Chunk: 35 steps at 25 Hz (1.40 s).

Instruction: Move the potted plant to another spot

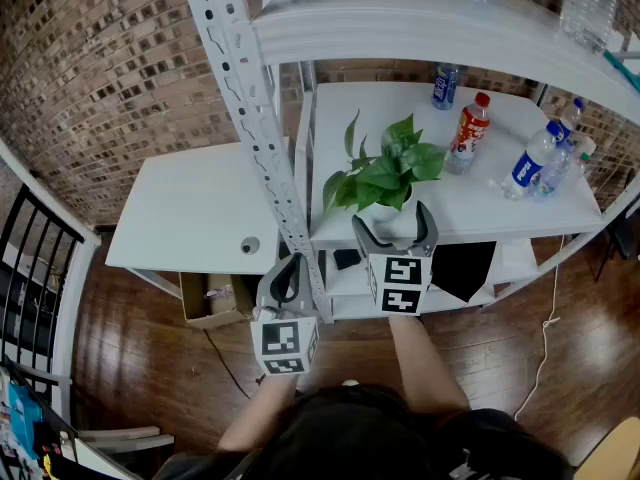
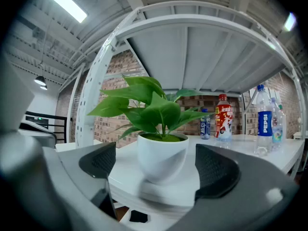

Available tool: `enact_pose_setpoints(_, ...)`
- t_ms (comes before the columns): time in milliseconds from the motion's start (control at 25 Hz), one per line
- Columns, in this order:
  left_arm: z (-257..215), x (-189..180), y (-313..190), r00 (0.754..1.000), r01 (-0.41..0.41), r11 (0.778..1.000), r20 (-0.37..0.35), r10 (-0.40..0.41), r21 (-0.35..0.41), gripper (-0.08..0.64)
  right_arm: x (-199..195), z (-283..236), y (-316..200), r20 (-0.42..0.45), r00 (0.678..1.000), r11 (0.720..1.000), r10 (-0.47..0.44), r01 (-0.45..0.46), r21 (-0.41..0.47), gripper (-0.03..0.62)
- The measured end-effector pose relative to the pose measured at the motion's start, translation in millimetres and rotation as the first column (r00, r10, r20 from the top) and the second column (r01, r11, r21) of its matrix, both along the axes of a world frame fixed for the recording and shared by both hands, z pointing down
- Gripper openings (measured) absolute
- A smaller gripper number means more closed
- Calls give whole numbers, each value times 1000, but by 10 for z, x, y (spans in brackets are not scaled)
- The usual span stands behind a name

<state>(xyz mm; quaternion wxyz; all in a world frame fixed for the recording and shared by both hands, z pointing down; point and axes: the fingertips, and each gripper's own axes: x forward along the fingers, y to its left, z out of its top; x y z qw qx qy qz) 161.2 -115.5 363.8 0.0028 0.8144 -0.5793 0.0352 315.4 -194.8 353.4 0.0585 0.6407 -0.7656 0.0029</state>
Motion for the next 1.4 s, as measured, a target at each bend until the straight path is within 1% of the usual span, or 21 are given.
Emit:
enact_pose_setpoints(120, 9, -29, -19, 1000, 13, 1000, -2, -13, -4, 15, 67, 11, -193, -21, 1000, 999, 18, -19, -28, 505)
enact_pose_setpoints(360, 50, -123, -46, 999, 42, 999, 1, -42, -17, 15, 60, 28, -415, -23, 1000, 998, -15, 14, -63, 503)
enact_pose_setpoints(440, 62, -145, -49, 999, 46, 999, 4, -46, -23, 15, 64, 45, -441, -25, 1000, 998, -12, 11, -69, 466)
enact_pose_setpoints(640, 48, -180, -49, 999, 51, 998, 11, -51, -27, 15, 77, 47, -407, -18, 1000, 998, -8, 7, -69, 462)
enact_pose_setpoints(800, 22, -193, -33, 999, 47, 999, 19, -46, -25, 16, 63, -2, -218, 1, 1000, 999, -21, 21, -39, 460)
enact_pose_setpoints(960, 51, -204, 46, 999, 39, 999, 22, -38, -35, 15, -47, -64, 167, -4, 998, 998, -66, 66, -19, 459)
enact_pose_setpoints(1080, 82, -265, 107, 999, 40, 998, 22, -39, -45, 15, -206, -82, 470, -12, 994, 994, -106, 106, -17, 459)
enact_pose_setpoints(1240, 110, -420, 187, 999, 38, 998, 9, -38, -45, 15, -441, -66, 830, -21, 989, 989, -148, 147, -31, 459)
enact_pose_setpoints(1400, 167, -736, 222, 999, 51, 997, -9, -51, -56, 16, -771, -14, 1057, -23, 983, 982, -182, 181, -54, 459)
